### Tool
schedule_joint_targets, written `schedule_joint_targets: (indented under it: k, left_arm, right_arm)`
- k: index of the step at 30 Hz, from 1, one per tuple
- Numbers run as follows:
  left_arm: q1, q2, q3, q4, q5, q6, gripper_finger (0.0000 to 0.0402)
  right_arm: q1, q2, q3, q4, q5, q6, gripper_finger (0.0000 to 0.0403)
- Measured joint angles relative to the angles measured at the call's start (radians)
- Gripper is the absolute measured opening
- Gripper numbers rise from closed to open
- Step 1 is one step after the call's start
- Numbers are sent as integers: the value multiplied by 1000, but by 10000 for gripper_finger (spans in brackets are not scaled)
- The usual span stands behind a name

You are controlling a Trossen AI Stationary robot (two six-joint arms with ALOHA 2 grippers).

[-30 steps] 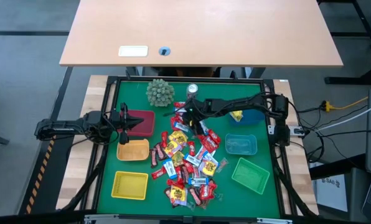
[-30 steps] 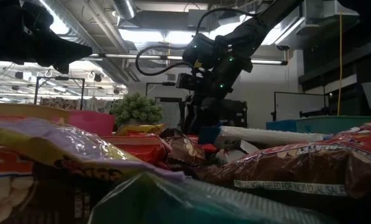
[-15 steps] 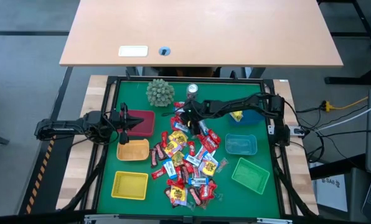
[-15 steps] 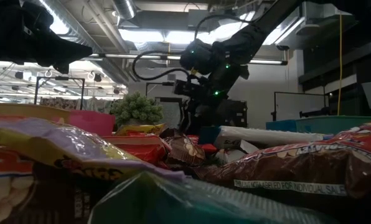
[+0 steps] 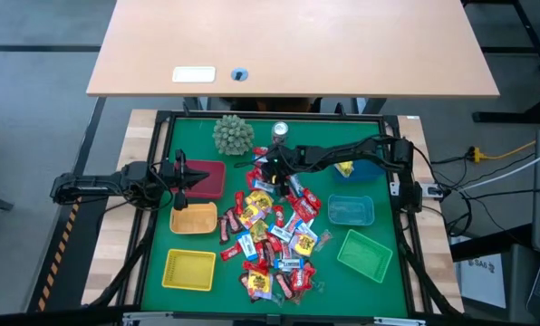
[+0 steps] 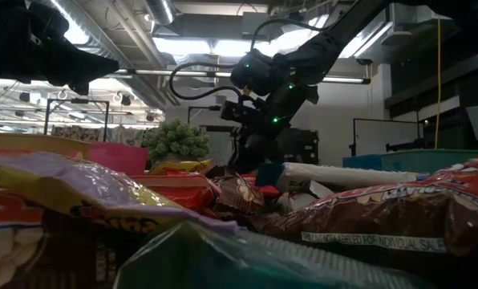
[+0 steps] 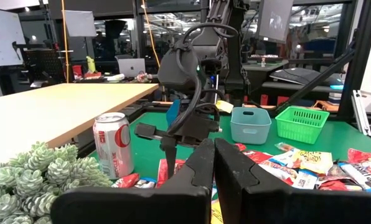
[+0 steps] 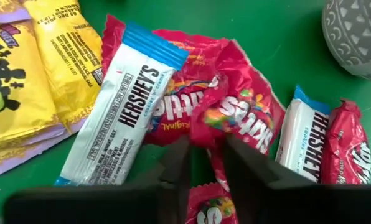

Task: Sort candy
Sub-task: Put the red candy into the light blue bin

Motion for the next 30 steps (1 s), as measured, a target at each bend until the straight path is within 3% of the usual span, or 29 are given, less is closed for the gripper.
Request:
schedule_joint_targets:
  k: [6, 19, 30]
  left_arm:
    - [0, 0, 0, 0, 0, 0, 1]
    - [0, 0, 0, 0, 0, 0, 1]
    - [0, 0, 0, 1, 0, -32, 1]
  right_arm:
    - [0, 0, 0, -1, 0, 5, 6]
    - [0, -111, 0, -149, -15, 59, 2]
    - [13, -374, 0, -512, -254, 208, 1]
